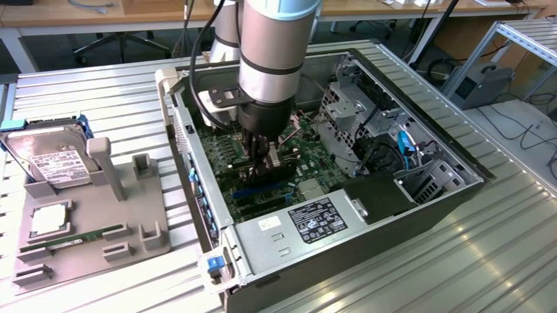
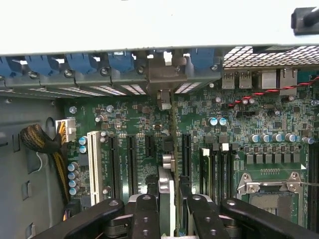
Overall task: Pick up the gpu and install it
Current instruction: 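Insert the gpu into the slot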
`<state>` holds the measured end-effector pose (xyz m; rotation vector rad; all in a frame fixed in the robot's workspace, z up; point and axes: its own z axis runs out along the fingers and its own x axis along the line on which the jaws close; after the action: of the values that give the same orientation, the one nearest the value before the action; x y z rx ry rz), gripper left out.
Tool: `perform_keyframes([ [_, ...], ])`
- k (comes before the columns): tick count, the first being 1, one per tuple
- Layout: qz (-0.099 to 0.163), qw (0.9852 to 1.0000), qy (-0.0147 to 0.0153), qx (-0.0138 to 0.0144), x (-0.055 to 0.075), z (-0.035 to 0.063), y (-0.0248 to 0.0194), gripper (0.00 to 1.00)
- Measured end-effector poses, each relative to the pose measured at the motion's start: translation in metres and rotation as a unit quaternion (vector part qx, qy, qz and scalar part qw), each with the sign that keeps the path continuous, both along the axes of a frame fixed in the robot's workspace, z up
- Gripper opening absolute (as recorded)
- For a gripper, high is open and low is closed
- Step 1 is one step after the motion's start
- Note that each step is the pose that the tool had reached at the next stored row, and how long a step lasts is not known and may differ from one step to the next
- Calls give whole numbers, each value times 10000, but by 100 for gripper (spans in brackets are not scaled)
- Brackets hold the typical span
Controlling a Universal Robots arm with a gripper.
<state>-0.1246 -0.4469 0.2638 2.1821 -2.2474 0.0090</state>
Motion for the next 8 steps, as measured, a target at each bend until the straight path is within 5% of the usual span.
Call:
perform_keyframes([
  [8,0,10000,1,1,-11,-38,-1,27],
])
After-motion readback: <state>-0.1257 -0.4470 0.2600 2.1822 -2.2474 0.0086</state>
